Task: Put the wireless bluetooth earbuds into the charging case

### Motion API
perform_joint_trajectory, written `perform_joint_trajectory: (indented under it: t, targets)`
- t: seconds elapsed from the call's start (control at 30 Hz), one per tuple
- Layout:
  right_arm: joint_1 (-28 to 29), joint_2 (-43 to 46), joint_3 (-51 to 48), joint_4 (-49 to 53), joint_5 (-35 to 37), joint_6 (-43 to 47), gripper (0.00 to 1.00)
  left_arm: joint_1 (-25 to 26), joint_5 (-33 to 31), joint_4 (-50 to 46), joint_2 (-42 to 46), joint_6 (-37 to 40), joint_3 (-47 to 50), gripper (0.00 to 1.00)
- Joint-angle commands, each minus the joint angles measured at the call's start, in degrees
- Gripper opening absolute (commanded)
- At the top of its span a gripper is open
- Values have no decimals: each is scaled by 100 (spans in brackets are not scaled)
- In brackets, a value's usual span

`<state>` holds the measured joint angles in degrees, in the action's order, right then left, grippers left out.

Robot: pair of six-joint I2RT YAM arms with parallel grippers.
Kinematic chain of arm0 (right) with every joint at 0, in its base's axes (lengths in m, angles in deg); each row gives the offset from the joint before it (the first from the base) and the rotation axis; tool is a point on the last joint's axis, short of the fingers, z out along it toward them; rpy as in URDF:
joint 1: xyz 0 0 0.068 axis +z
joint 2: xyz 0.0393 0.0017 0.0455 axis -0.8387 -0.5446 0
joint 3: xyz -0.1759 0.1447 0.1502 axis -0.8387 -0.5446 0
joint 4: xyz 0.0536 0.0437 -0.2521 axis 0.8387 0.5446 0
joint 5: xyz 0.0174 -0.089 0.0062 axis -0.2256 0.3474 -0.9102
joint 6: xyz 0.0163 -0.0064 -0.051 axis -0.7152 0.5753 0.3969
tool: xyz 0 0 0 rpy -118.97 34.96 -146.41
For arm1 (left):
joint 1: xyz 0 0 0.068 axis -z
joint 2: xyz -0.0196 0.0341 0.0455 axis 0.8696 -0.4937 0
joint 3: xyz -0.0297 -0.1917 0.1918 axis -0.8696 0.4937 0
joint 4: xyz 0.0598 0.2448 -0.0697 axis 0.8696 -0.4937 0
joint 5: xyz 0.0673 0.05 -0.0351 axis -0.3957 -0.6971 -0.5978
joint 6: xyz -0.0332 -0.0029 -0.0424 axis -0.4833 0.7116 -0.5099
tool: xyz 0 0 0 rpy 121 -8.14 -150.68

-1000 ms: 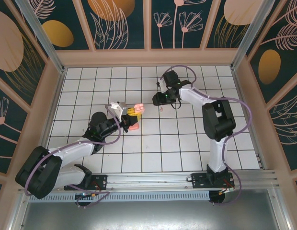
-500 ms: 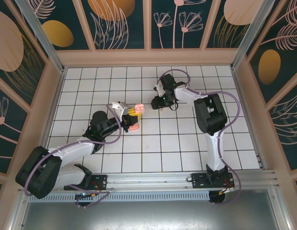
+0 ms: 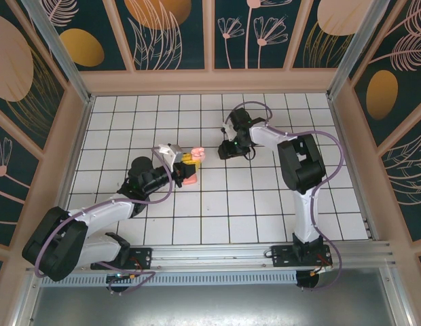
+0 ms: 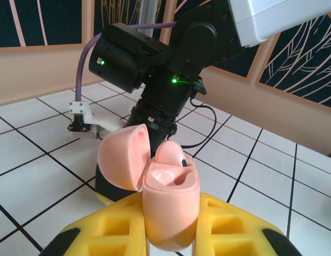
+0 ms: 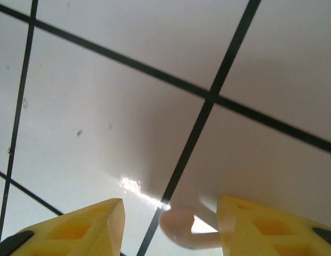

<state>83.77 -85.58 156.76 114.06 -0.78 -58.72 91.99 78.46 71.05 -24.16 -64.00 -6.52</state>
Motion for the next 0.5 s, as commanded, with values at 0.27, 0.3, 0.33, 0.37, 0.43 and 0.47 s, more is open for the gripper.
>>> perform_joint_trajectory:
  t: [0.27, 0.3, 0.33, 0.37, 0.43, 0.47]
  targets:
    - [28, 681, -185, 719, 200, -161, 50, 1, 58, -3, 10, 90, -182, 6]
    - [34, 718, -138, 740, 309, -159, 50, 7, 53, -2, 10, 92, -185, 6]
    - [31, 725, -57, 775, 428, -142, 50, 5, 59, -4, 10, 88, -187, 6]
    - [40, 712, 36, 837, 554, -106, 50, 3, 63, -11, 10, 90, -199, 6]
    - [58, 608, 265, 972, 779, -17, 49, 5, 68, -20, 10, 97, -202, 6]
    - [72, 518, 380, 1049, 885, 31, 49, 1, 56, -26, 10, 99, -209, 6]
